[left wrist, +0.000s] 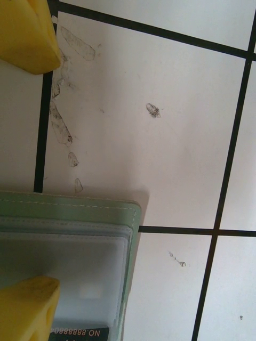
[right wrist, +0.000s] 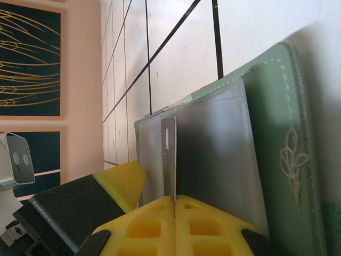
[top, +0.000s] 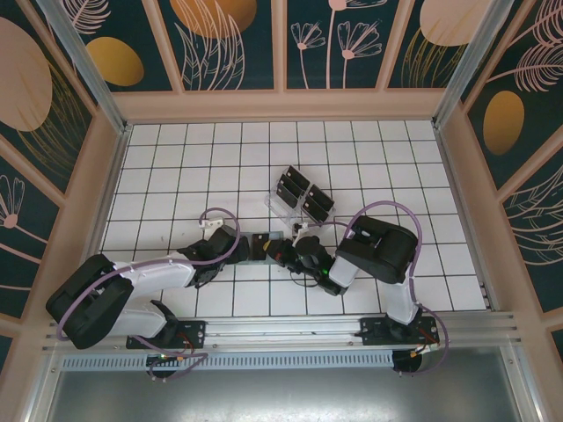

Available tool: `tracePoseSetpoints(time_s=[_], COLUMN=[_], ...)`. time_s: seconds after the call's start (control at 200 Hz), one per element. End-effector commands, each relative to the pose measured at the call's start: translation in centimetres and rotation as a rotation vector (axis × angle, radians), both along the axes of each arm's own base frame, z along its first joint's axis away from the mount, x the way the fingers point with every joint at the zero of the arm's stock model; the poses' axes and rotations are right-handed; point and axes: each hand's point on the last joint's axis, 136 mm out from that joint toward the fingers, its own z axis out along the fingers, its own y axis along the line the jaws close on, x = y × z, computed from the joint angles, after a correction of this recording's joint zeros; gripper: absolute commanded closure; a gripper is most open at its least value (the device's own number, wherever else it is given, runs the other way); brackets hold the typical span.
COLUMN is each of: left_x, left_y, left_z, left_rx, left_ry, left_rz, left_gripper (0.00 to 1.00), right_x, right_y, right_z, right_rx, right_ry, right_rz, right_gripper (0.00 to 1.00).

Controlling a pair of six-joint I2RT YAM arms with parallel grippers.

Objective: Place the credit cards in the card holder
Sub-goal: Insert the credit card into the card slot.

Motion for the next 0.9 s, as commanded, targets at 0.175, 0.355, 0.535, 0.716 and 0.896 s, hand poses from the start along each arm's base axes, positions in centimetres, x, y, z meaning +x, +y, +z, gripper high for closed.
tracePoseSetpoints(time_s=[0.175,0.355,0.535,0.716,0.896], left_x=[-2.1,-2.1,-2.1,-2.0,-1.6], left_y=[1.4,1.5,1.5,1.4,1.2], left_z=[-2.7,-2.7,-2.7,-2.5,-2.0], left_rx=[0.030,0.030,0.030,0.026,0.018], left_ry=[0.105,0.106,0.105,0.100,0.085], left_rz=[0.018,0.018,0.019,0.020,0.026], left_gripper=[0.02,0.02,0.01,0.01,0.01], right_x=[-1.0,-1.0,-0.9,-0.8,-0.7], right_y=[-0.6,-0.4,0.0,0.7,0.4], right_z=[-2.8,-3.0,-3.1,-3.5,-3.2], right_rx=[-0.090,-0.090,-0.094,-0.106,-0.132], right_ry=[0.063,0.068,0.072,0.077,0.072], right_rz=[0.032,0.036,0.046,0.066,0.072], right_gripper=[1.00,1.00,1.00,1.00,0.85])
